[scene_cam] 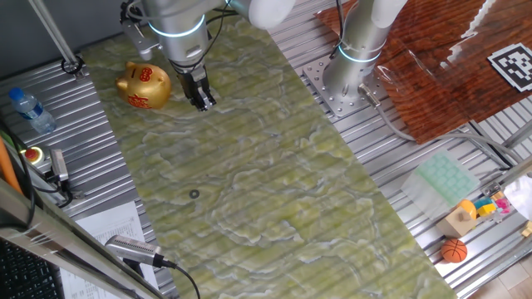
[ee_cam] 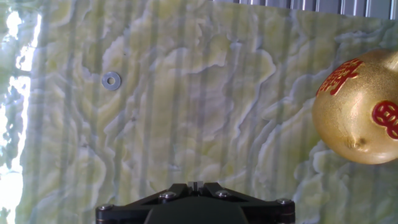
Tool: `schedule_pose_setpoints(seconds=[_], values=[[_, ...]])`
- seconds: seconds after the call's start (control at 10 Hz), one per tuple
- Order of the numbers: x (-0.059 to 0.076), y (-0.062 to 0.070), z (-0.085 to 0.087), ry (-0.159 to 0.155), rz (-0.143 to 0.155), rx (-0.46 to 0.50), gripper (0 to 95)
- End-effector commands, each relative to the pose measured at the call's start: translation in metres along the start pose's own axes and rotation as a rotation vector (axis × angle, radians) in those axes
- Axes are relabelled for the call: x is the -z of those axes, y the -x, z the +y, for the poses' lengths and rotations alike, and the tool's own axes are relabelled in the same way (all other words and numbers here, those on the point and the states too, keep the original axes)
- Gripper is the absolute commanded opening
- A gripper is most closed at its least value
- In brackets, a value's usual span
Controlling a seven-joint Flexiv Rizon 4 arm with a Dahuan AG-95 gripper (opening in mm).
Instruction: Drop coins into a piggy bank
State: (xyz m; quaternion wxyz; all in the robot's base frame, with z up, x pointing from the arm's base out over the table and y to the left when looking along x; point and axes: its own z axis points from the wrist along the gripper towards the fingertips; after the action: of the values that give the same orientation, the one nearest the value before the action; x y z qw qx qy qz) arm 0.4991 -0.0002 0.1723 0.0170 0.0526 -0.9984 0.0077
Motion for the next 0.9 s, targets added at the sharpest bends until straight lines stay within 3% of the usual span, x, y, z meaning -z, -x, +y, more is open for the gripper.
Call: schedule_pose_setpoints(seconds=[0.1,0.5,0.6,0.9], values=[[-0.001,0.001,-0.001,0.001,-0.001,0.002,0.0],[-0.022,0.014,-0.004,0.003,-0.004,0.021,0.0],[-0.030,0.021,0.000,0.007,-0.008,0.032,0.0],[-0.036,0.041,0.021,0.003,0.000,0.051,0.0]])
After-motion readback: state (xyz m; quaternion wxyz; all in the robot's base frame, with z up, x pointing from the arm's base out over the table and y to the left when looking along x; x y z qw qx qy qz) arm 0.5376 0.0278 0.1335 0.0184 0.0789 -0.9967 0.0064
